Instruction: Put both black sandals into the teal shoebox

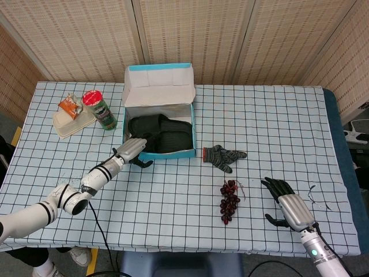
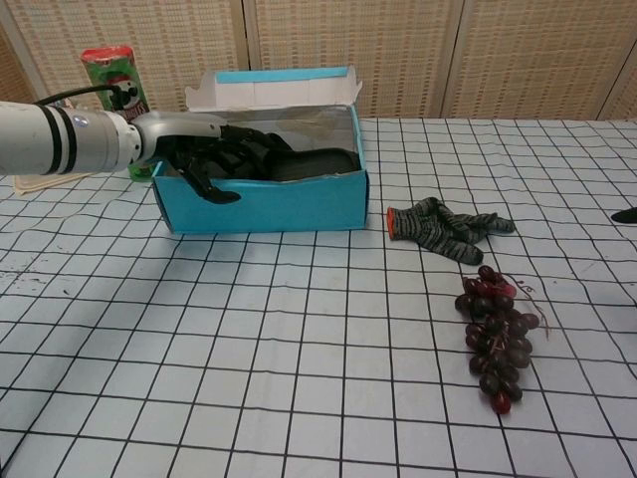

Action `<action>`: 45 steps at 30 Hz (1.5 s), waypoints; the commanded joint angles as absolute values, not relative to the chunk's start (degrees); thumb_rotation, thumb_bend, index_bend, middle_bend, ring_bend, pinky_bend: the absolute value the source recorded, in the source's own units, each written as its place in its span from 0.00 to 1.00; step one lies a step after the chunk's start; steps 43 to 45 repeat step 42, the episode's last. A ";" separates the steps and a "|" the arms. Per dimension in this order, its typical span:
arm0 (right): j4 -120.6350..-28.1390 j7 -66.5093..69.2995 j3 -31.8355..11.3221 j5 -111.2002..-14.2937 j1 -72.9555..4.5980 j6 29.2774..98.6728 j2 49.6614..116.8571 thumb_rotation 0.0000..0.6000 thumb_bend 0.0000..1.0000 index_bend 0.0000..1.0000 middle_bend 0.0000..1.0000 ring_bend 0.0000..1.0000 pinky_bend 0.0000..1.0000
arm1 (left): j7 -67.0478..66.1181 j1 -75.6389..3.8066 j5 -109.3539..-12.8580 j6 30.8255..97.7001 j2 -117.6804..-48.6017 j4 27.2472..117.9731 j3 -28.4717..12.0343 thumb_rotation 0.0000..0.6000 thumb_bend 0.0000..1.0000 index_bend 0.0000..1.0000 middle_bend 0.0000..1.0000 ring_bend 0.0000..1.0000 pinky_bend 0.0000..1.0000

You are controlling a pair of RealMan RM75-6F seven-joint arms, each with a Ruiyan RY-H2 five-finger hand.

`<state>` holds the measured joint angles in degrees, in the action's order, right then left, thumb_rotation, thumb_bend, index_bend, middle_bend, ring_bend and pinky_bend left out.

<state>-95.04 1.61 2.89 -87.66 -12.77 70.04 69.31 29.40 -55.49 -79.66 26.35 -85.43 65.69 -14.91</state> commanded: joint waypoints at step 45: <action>-96.91 -18.97 0.63 -84.83 -5.71 82.44 70.92 1.00 0.21 0.00 0.00 0.00 0.00 | 8.97 -5.19 -88.70 97.43 -71.55 75.60 0.18 1.00 0.40 0.00 0.00 0.00 0.03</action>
